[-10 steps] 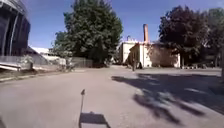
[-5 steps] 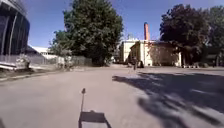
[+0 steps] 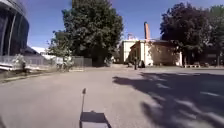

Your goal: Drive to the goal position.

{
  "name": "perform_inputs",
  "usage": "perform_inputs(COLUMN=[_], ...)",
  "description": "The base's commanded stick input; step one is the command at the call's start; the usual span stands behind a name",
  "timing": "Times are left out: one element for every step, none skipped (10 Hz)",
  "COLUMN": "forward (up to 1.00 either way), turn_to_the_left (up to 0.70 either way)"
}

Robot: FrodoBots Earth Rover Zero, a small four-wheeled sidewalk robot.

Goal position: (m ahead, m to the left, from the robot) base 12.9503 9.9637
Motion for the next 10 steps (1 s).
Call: perform_inputs(forward=[0.7, 0.7, 0.7, 0.7, 0.7, 0.7, 0.7, 0.7, 0.7, 0.7], turn_to_the_left=[0.0, 0.0, -0.04, -0.12, -0.13, -0.13, -0.1, -0.04, 0.0, 0.0])
